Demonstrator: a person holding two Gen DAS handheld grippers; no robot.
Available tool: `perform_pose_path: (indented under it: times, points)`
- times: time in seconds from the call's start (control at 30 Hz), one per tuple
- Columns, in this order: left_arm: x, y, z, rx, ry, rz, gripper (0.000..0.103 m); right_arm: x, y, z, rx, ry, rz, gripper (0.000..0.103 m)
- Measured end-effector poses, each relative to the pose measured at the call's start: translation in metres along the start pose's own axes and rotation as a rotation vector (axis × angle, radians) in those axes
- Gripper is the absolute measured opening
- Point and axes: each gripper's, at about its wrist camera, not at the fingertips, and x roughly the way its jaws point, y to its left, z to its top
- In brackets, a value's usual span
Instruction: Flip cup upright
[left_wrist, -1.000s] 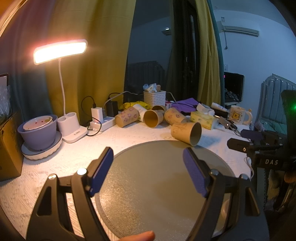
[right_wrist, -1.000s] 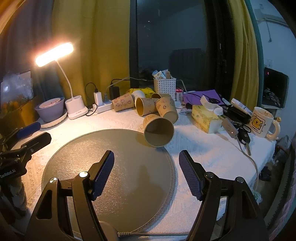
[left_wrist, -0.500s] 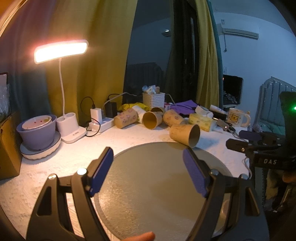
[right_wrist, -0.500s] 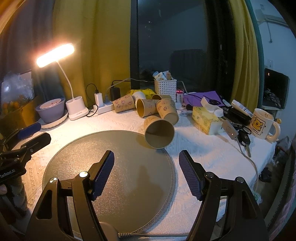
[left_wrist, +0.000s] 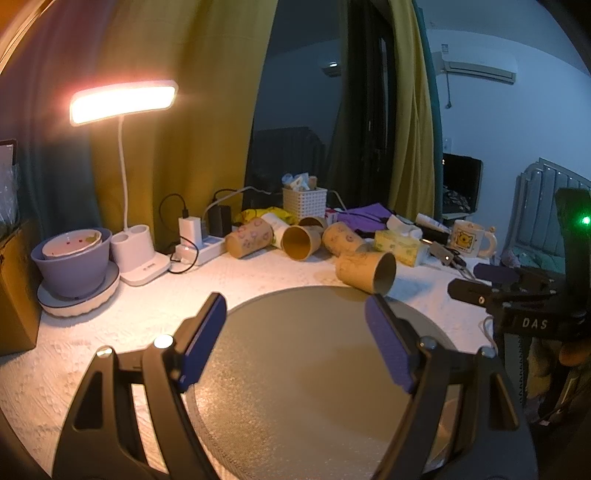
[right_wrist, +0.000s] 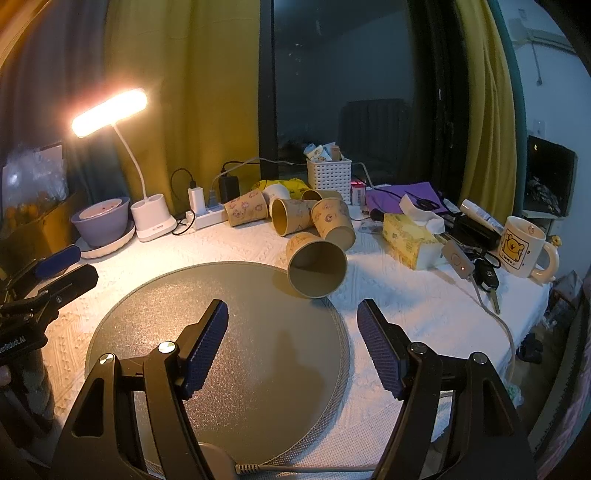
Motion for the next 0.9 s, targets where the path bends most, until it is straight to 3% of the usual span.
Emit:
perform_pose_path:
  times: [0.9]
  points:
    - [-0.002, -0.003, -0.0008, 0.0, -0.001, -0.014, 0.079, 0.0006, -0.0008, -0.0001, 0.0, 0.002, 0.0, 0.076]
